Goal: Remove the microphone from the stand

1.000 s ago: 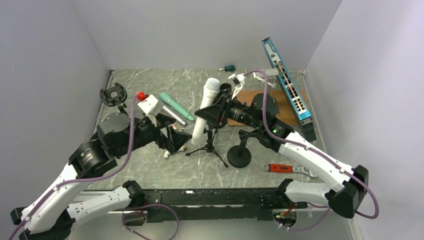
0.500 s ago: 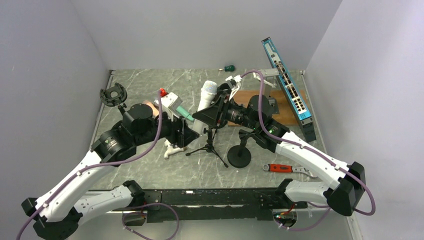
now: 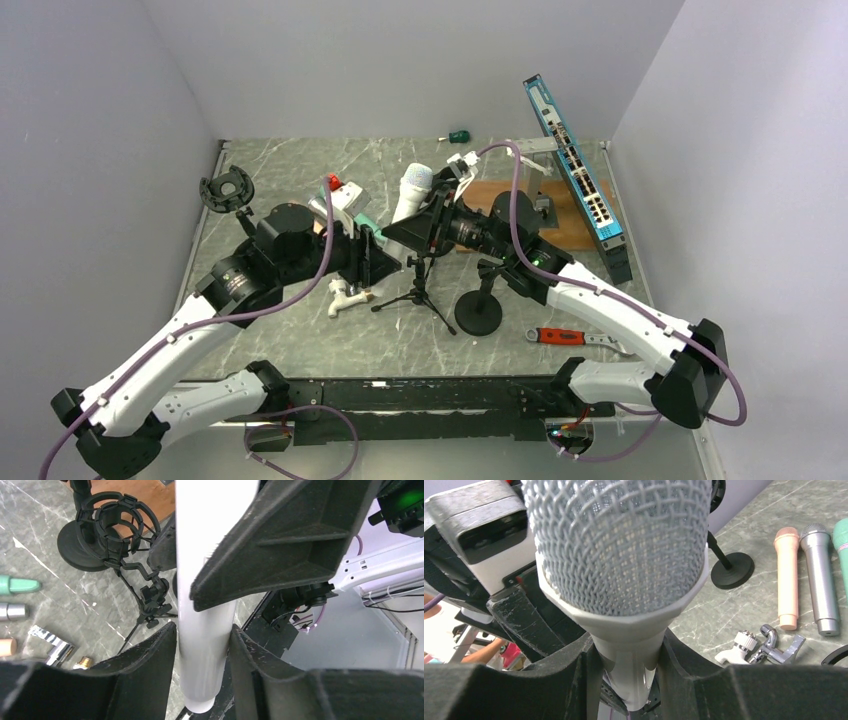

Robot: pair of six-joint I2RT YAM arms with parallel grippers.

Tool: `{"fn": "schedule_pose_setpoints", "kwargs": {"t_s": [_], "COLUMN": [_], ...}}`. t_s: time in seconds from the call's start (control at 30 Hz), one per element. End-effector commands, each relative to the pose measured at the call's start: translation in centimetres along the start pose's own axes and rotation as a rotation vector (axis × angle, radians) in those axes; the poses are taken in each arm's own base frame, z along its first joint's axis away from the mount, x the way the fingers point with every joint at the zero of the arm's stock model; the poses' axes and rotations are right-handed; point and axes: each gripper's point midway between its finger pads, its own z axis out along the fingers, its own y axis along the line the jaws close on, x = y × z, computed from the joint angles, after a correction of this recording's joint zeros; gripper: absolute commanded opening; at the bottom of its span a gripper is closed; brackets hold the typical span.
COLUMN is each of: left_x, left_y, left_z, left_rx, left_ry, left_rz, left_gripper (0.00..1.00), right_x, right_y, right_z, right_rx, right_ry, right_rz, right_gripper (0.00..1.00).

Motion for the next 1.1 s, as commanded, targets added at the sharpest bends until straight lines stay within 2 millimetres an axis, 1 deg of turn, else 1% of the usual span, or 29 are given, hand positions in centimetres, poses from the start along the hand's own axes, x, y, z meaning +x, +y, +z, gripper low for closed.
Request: {"fn": "schedule_pose_setpoints", "kwargs": {"t_s": [0.0,0.07,0.1,0.13,0.17,0.23,0.3,0.33,0.37,0.4,0.47,0.57,0.6,0.67,0.77,0.87,0.97,1.03,1.07], "left_x": [-1.7,-1.6,-1.5,-1.4,-1.3,-1.1,-0.9,-0.9,-0.9,-0.6,-0.5,0.1,0.4,1.3,2.4,2.5,2.2,2.4,2.6], "left_y": [0.4,0.3,0.3,0.4,0.6,1.0,1.6,2.2,3.1,3.9,5.8,7.7,8.5,10.1,12.4,14.4,16.6,18.1,19.0], "left_z": [-0.1,-0.2,-0.2,-0.2,-0.3,-0.5,-0.8,-1.1,-1.4,-1.8,-2.7,-3.6,-3.9,-4.5,-5.3,-5.7,-6.6,-6.4,-5.9], "left_rx": [-0.018,-0.012,-0.009,-0.009,-0.020,-0.044,-0.079,-0.117,-0.168,-0.223,-0.334,-0.449,-0.493,-0.599,-0.738,-0.842,-0.991,-1.049,-1.059], "left_ry": [-0.074,-0.078,-0.077,-0.077,-0.075,-0.074,-0.082,-0.088,-0.096,-0.098,-0.118,-0.119,-0.107,-0.076,-0.056,-0.056,-0.067,-0.066,-0.054], "left_rz": [0.022,0.029,0.031,0.034,0.033,0.033,0.024,0.008,-0.013,-0.041,-0.074,-0.097,-0.097,-0.115,-0.150,-0.204,-0.294,-0.379,-0.427], "left_gripper": [0.41,0.33,0.24,0.12,0.02,0.00,0.00,0.00,0.00,0.00,0.00,0.00,0.00,0.00,0.00,0.00,0.00,0.00,0.00], "right_x": [-0.7,-0.7,-0.6,-0.6,-0.6,-0.9,-1.2,-1.4,-1.7,-1.9,-2.2,-3.0,-3.3,-3.8,-4.6,-5.2,-5.5,-5.6,-5.6], "right_y": [1.8,1.7,1.8,1.8,1.7,1.5,1.2,0.9,0.7,0.3,-0.4,-1.8,-2.3,-2.5,-2.3,-2.2,-2.0,-1.9,-1.9], "right_z": [0.2,0.2,0.3,0.3,0.2,0.1,-0.1,-0.3,-0.6,-0.8,-1.3,-2.4,-2.9,-4.0,-5.6,-6.5,-7.1,-7.4,-7.5], "right_rx": [-0.074,-0.071,-0.074,-0.074,-0.071,-0.050,-0.019,0.001,0.025,0.051,0.107,0.205,0.235,0.256,0.272,0.288,0.301,0.303,0.304], "right_ry": [-0.032,-0.030,-0.029,-0.030,-0.031,-0.041,-0.049,-0.059,-0.071,-0.081,-0.097,-0.146,-0.172,-0.221,-0.286,-0.319,-0.333,-0.338,-0.338], "right_rz": [-0.011,-0.009,-0.010,-0.013,-0.016,-0.030,-0.040,-0.041,-0.044,-0.048,-0.051,-0.038,-0.029,-0.026,-0.031,-0.048,-0.052,-0.051,-0.051], "right_gripper": [0.00,0.00,0.00,0.00,0.08,0.32,0.64,0.77,0.89,0.98,1.00,1.00,1.00,1.00,1.00,0.99,0.99,0.99,0.99]}}
